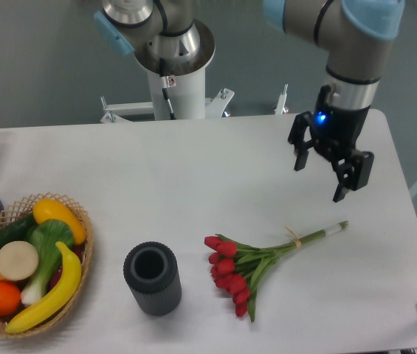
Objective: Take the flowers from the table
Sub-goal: 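Move the open gripper down toward the tulip stems near the string tie, then lower the gripper around the tulip stems beside the string tie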
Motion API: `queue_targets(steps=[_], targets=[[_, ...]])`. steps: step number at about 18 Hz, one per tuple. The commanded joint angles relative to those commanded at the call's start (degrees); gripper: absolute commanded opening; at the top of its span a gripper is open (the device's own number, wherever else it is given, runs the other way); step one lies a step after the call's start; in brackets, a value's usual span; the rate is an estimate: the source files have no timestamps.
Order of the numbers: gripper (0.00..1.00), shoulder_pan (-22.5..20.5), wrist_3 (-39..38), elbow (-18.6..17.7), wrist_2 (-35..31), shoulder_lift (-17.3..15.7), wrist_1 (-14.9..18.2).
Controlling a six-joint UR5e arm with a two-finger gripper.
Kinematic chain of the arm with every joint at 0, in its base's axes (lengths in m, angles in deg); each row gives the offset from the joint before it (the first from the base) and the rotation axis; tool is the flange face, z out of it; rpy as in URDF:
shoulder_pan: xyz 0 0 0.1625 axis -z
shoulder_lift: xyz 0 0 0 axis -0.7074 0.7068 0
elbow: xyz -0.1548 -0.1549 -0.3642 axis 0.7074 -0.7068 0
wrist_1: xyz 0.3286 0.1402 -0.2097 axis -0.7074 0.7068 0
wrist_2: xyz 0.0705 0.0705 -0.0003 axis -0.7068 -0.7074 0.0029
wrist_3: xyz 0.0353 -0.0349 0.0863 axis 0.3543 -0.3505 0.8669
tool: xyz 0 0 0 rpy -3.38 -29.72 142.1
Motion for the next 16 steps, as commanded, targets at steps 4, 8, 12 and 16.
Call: queue_targets(steps=[4, 8, 12, 16], targets=[[1.0, 2.02, 0.0, -0.79, 0.0, 2.2, -0.36], [1.0, 2.2, -0.09, -1.15, 0.0, 5.44, -0.45], [1.0, 1.85, 0.0, -0.7, -0.09, 9.4, -0.36], [1.0, 2.02, 0.0, -0.79, -0.18, 12.13, -0.27]])
